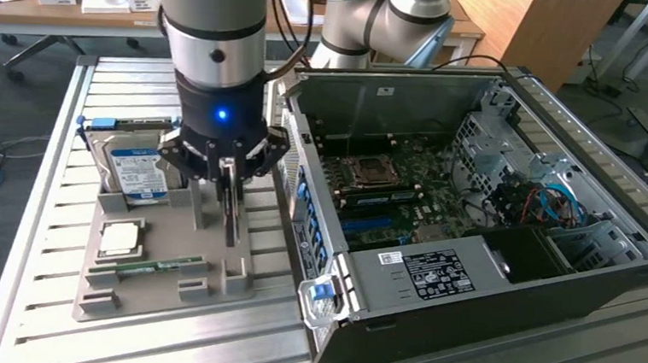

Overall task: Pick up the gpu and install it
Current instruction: 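Pick up the gpu and move the gpu toward the slot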

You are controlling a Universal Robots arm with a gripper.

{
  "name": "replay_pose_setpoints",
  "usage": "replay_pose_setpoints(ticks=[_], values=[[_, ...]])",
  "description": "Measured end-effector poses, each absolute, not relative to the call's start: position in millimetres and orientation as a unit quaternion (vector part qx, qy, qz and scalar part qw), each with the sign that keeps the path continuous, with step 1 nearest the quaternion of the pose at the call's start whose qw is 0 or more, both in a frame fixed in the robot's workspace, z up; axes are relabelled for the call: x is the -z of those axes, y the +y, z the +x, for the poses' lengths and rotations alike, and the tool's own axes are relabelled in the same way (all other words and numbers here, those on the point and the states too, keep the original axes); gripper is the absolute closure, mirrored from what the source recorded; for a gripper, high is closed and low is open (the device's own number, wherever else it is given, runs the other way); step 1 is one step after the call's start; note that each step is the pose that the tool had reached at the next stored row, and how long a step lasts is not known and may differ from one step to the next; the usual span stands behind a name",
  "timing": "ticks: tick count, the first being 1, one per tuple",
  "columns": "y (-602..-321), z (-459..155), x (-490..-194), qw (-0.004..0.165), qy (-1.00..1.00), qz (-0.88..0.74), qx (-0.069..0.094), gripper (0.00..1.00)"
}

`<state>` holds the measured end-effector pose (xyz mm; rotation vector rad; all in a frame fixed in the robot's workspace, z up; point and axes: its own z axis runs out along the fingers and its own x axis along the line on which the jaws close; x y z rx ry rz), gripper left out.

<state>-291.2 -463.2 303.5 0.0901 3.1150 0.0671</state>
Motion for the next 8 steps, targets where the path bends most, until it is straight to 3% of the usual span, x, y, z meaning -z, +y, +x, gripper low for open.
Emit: replay_pose_setpoints(ticks=[8], values=[[-463.2, -291.2, -322.2, 0.012, 0.999, 0.029, -0.022, 0.73]])
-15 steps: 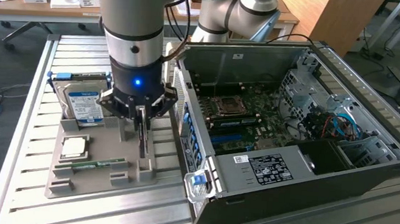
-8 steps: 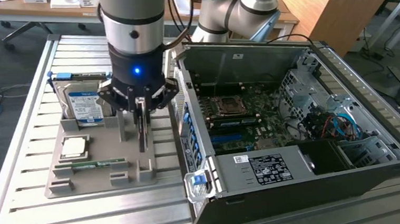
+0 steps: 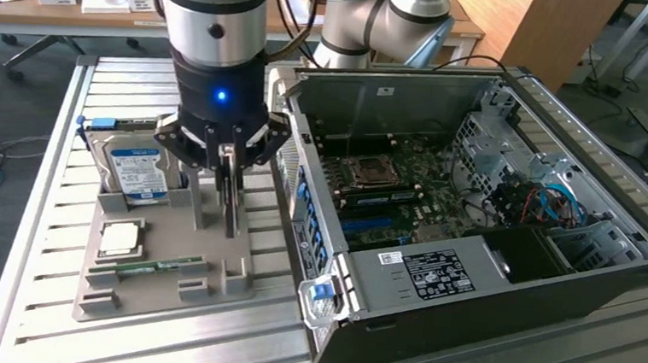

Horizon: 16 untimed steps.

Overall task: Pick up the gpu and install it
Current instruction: 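Pick up the gpu and move the gpu toward the slot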

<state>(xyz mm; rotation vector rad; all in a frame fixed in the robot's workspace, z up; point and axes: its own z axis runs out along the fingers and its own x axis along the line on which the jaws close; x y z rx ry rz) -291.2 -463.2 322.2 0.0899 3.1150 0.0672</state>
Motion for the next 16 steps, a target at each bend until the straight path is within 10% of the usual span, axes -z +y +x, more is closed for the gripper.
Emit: replay_pose_setpoints(ticks=[16], values=[[-463.2, -291.2, -348.4, 0.012, 0.999, 0.029, -0.022, 0.73]])
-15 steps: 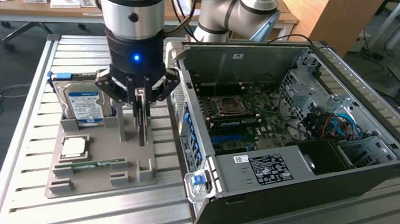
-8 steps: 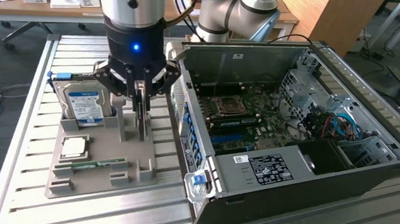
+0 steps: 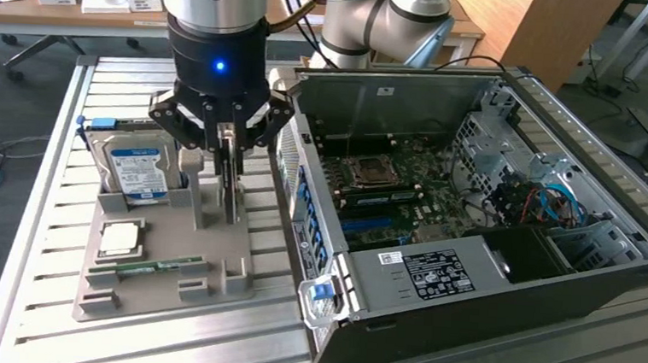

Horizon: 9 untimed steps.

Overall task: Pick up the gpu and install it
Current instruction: 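Pick up the gpu and move the gpu toward the slot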

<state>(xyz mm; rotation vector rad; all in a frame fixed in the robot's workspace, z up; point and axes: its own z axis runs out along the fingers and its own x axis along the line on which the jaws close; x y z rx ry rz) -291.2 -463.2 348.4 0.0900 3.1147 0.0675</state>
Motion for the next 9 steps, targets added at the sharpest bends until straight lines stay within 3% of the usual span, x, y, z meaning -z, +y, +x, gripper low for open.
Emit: replay_pose_setpoints(ticks=[9], values=[[-463.1, -291.2, -369.0, 0.012, 0.999, 0.029, -0.022, 0.73]])
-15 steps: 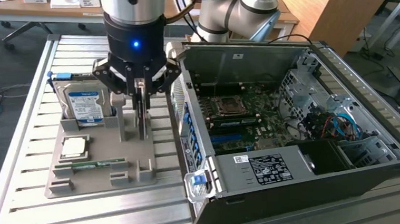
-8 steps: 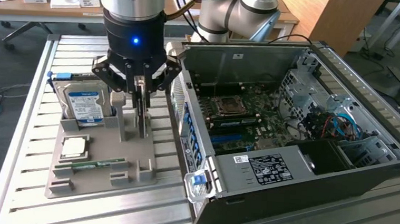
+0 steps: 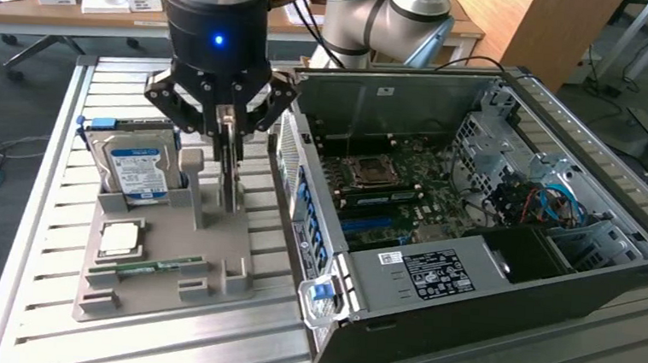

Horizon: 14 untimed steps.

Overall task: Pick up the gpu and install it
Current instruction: 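Pick up the gpu and move the gpu toward the slot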

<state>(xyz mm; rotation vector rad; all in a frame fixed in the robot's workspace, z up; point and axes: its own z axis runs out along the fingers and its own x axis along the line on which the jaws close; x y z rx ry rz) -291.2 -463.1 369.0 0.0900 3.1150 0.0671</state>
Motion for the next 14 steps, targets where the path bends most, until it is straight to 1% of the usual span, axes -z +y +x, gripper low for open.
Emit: replay_pose_setpoints(ticks=[2, 14], values=[[-463.2, -291.1, -384.4, 0.012, 0.999, 0.029, -0.022, 0.73], [-463.2, -291.1, -421.2, 0.012, 0.999, 0.029, -0.022, 0.73]])
